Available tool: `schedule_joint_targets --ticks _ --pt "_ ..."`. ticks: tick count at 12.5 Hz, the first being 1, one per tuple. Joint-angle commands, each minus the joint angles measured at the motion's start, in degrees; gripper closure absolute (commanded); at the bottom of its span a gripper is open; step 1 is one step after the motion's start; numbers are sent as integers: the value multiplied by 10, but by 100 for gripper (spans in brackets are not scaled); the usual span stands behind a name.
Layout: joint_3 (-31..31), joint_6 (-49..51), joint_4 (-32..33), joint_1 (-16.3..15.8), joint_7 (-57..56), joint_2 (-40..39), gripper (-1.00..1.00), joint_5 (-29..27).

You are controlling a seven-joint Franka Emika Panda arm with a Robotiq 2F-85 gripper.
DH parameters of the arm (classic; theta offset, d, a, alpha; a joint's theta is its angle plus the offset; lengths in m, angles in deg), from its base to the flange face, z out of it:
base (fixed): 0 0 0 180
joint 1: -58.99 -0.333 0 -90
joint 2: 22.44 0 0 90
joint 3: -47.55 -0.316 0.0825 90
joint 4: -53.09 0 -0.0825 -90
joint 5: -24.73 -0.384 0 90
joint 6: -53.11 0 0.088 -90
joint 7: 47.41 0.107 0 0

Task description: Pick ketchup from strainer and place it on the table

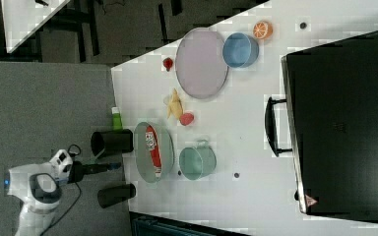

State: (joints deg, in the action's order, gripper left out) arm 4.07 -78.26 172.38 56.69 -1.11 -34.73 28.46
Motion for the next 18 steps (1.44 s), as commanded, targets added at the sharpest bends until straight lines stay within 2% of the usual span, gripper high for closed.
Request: schedule_joint_targets --ticks 1,5,12,13,16,18 --pt "14 -100 48 21 78 -45 -100 59" --pt "28 -155 52 20 120 -127 -100 165" --pt "66 -182 15 -2 180 -239 -100 257" --pt "72 -182 8 -6 181 -250 -91 258" --pt "78 -182 1 -11 181 -257 -21 258" --pt "72 -175 4 -10 181 -235 -21 258"
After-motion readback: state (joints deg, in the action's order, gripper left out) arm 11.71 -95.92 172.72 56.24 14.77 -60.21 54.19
